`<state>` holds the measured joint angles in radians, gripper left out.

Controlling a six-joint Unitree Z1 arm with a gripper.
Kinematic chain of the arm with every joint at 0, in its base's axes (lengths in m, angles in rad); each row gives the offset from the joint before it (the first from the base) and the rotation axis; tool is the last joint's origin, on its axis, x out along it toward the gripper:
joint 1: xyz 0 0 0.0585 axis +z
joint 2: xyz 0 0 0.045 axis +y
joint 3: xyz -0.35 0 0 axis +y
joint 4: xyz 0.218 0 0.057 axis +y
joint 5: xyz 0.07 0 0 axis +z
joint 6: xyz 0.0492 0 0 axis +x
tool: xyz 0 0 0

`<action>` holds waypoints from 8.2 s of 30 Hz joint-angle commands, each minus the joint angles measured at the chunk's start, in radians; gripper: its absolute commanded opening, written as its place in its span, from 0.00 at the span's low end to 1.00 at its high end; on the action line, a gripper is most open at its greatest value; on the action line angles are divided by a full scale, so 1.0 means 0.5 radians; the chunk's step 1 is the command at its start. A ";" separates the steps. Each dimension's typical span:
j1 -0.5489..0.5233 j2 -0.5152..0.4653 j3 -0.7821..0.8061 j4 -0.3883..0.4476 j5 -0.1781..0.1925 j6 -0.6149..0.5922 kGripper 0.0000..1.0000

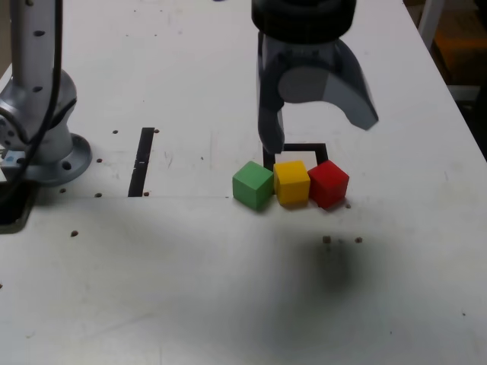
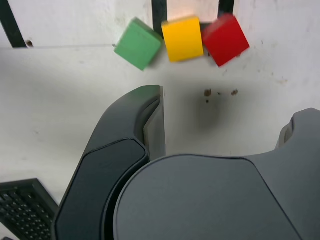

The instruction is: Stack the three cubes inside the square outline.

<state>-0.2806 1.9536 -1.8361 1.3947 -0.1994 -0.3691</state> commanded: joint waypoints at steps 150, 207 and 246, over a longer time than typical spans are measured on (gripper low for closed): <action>0.604 0.002 0.591 -0.339 0.267 -0.035 0.21; 0.110 0.024 0.814 -0.650 0.031 0.089 0.21; 0.273 0.201 0.804 -0.817 0.097 0.249 0.51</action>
<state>-0.1445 2.0560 -1.4367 0.9840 -0.1484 -0.2458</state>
